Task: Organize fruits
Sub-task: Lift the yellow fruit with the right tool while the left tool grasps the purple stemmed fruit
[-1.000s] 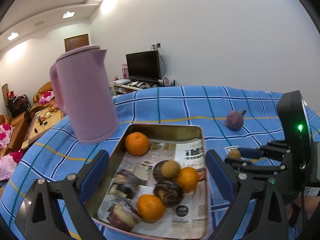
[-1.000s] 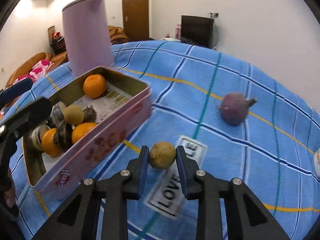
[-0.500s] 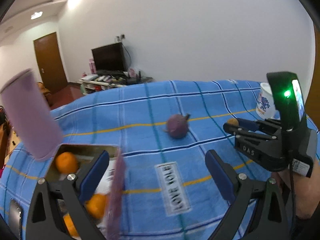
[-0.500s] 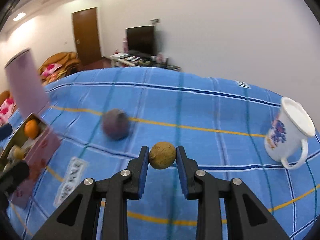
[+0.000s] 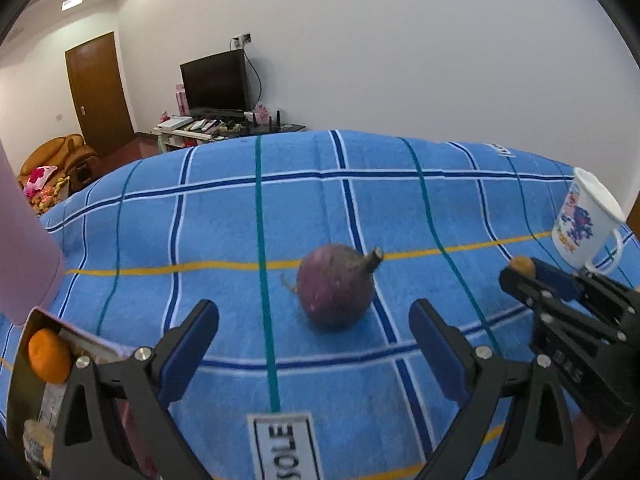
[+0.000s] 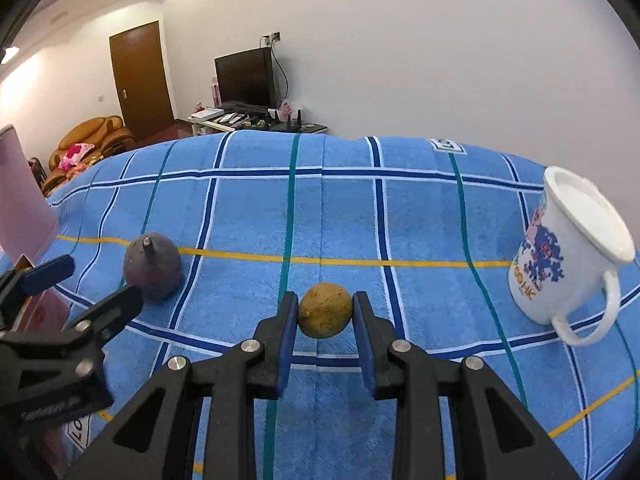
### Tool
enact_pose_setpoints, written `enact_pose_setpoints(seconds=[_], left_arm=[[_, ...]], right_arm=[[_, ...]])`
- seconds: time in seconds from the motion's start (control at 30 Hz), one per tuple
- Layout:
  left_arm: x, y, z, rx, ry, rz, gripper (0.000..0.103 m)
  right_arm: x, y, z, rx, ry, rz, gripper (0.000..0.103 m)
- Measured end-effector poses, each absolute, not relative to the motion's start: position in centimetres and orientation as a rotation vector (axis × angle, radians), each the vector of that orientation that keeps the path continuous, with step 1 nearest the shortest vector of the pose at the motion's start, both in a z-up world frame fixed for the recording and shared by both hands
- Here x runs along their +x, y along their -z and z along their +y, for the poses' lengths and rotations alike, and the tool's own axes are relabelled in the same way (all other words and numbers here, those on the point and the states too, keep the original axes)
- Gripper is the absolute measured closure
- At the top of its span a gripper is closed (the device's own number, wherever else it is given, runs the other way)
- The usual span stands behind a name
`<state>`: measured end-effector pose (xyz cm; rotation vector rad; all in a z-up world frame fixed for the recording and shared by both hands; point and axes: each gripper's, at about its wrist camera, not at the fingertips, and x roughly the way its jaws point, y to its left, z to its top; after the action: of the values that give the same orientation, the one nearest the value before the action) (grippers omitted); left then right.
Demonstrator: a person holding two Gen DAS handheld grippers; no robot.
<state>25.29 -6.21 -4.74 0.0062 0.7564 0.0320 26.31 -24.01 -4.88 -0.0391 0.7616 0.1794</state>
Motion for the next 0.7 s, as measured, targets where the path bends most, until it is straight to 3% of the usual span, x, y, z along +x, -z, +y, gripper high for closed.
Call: enact_pose_setpoints(seconds=[0.17, 0.3, 0.53, 0.7], left_arm=[[27.0, 5.6, -6.5, 0.007, -0.023, 0.769, 0.008], [28.2, 5.9, -6.9, 0.006, 0.005, 0.790, 0.015], [29.7, 6.9, -6.9, -0.042, 0.068, 0.865, 0.049], [29.5, 6.9, -6.2, -0.085, 0.084, 0.862, 0.051]], right_arm=[[26.3, 4.8, -24.1, -0.017, -0.207, 0.740, 0.074], [26.3, 4.8, -24.0, -0.016, -0.213, 0.740, 0.074], [26.5, 4.9, -23.3, -0.035, -0.231, 0.743, 0.074], [26.4, 4.7, -23.6, -0.036, -0.233, 0.730, 0.074]])
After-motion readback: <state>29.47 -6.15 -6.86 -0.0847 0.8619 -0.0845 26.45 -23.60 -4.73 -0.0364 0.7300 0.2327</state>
